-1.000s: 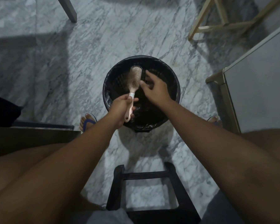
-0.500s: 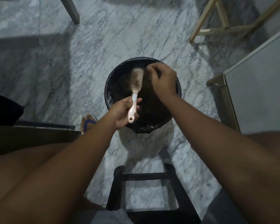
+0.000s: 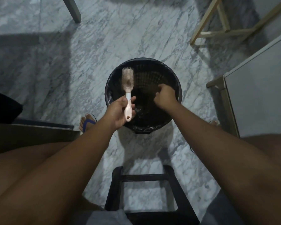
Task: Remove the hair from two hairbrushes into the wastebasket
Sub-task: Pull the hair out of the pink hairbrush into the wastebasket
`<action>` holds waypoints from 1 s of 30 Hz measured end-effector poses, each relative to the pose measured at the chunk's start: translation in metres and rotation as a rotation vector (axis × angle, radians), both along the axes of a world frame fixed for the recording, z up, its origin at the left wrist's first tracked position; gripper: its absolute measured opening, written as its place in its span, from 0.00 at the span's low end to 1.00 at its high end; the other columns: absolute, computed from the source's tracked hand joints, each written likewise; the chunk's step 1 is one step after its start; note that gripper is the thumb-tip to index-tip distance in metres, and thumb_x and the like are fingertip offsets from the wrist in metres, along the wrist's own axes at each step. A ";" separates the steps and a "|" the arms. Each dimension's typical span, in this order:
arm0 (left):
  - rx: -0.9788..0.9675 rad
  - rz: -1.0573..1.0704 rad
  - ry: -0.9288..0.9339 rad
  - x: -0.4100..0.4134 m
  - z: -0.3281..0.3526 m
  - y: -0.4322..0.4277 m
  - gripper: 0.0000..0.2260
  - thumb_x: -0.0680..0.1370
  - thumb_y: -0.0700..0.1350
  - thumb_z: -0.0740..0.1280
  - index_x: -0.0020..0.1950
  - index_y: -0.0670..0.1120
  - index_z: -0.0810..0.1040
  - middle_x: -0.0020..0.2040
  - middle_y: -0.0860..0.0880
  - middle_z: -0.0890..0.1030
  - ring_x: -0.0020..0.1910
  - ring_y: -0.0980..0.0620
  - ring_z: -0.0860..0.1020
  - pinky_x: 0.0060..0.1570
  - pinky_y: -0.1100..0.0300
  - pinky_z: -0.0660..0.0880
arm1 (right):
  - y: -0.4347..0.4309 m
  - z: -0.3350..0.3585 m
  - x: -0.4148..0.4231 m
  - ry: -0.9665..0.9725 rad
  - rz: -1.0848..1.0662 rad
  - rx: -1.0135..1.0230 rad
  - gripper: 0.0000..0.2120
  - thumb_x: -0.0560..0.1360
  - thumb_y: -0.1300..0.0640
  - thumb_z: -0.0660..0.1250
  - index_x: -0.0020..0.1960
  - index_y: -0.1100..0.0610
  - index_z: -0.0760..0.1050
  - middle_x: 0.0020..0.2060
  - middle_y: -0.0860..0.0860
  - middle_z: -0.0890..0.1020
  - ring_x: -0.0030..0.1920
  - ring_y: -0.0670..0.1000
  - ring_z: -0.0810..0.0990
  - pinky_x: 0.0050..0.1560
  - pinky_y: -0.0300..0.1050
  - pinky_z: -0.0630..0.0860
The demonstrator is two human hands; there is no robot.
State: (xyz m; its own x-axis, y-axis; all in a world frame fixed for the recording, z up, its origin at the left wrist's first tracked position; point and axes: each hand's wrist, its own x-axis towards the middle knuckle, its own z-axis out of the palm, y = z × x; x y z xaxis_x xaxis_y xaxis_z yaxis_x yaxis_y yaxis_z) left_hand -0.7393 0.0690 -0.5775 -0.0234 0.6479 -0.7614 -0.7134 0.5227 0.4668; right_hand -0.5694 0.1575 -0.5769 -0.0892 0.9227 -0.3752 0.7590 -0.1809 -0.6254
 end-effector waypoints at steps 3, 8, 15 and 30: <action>0.018 -0.069 0.011 0.001 -0.001 -0.001 0.18 0.84 0.39 0.54 0.74 0.44 0.67 0.60 0.48 0.80 0.38 0.53 0.75 0.31 0.60 0.73 | -0.006 0.003 -0.011 0.090 0.067 0.085 0.25 0.79 0.57 0.64 0.74 0.61 0.66 0.68 0.60 0.74 0.67 0.58 0.75 0.67 0.45 0.69; 0.047 -0.154 -0.044 0.004 0.003 -0.001 0.17 0.84 0.39 0.53 0.72 0.47 0.69 0.59 0.49 0.80 0.36 0.53 0.74 0.30 0.60 0.71 | 0.001 0.007 -0.030 0.313 0.084 0.220 0.27 0.74 0.43 0.70 0.70 0.50 0.73 0.58 0.52 0.82 0.56 0.47 0.81 0.60 0.44 0.78; 0.054 -0.181 -0.047 0.006 0.003 0.001 0.14 0.84 0.39 0.52 0.63 0.45 0.75 0.56 0.47 0.79 0.34 0.54 0.74 0.29 0.61 0.71 | 0.011 0.014 -0.027 0.354 -0.017 0.410 0.06 0.75 0.58 0.72 0.48 0.58 0.85 0.43 0.51 0.86 0.44 0.45 0.83 0.52 0.46 0.80; 0.022 -0.096 0.020 0.008 -0.007 0.001 0.19 0.84 0.39 0.53 0.74 0.43 0.68 0.56 0.48 0.79 0.35 0.54 0.73 0.28 0.62 0.70 | 0.031 0.032 -0.022 0.237 -0.224 0.445 0.10 0.79 0.60 0.61 0.56 0.62 0.78 0.52 0.56 0.81 0.54 0.56 0.79 0.59 0.52 0.77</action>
